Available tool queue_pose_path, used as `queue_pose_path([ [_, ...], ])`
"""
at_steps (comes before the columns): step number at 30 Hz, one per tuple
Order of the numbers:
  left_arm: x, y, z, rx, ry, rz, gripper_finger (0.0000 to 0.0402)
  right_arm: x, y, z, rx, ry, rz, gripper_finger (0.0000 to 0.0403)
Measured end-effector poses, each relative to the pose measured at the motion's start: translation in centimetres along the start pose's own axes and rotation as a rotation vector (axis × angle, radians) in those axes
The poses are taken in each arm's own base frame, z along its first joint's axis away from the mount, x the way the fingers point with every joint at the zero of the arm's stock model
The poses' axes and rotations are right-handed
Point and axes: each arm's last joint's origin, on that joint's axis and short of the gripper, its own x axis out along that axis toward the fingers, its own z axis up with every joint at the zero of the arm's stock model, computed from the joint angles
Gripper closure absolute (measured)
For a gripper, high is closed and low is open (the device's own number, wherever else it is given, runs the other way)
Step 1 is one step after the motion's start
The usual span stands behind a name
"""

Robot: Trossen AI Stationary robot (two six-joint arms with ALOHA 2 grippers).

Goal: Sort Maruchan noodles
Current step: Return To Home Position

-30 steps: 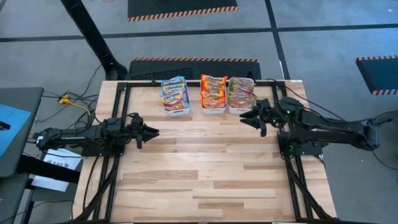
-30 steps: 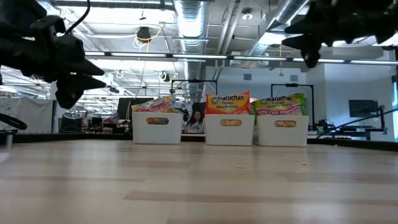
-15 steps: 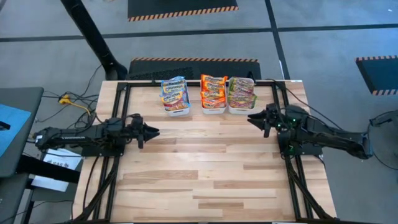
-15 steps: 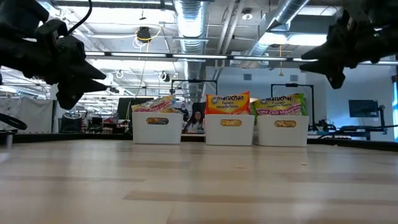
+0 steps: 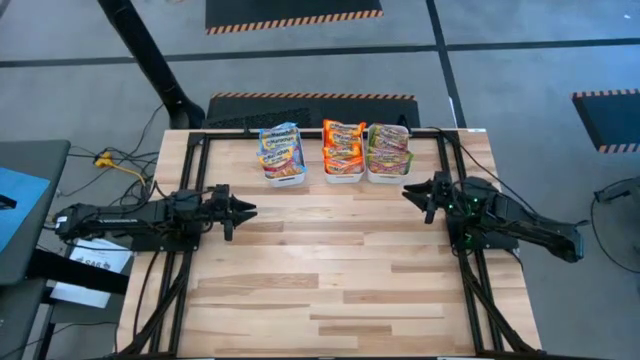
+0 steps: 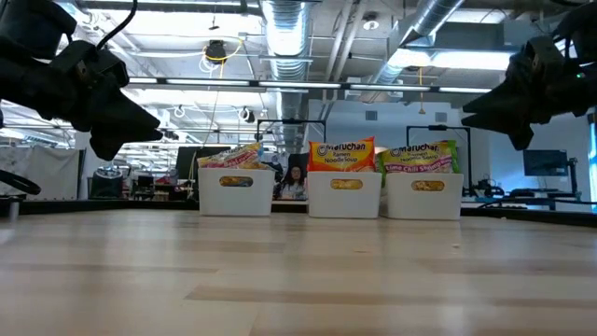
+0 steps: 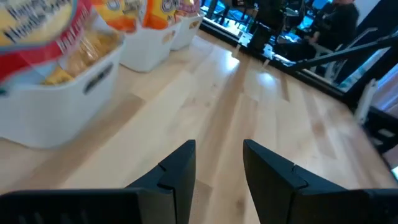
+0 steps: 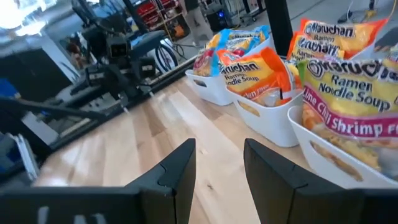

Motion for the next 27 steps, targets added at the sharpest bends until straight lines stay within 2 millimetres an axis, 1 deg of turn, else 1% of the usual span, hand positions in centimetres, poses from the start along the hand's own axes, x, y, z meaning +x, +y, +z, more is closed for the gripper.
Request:
queue_pose_path([
  [3,0.00,0.08,0.09,0.080,-0.018,0.032,0.0281,0.08,-0.05,-0.10,-0.041,0.016,-0.008,0.0243],
  [9,0.01,0.08,0.09,0.428,-0.013,0.035,0.0281,0.11,-0.15,-0.13,-0.115,0.018,-0.026,0.0243],
  [12,0.01,0.08,0.09,0.520,-0.012,0.035,0.0281,0.15,-0.22,-0.16,-0.116,0.021,-0.038,0.0243],
  [16,0.01,0.07,0.09,0.542,-0.011,0.035,0.0281,0.24,-0.26,-0.25,-0.124,0.034,-0.042,0.0243],
  [27,0.01,0.07,0.09,0.507,-0.012,0.035,0.0281,0.28,-0.28,-0.29,-0.124,0.039,-0.044,0.0243],
])
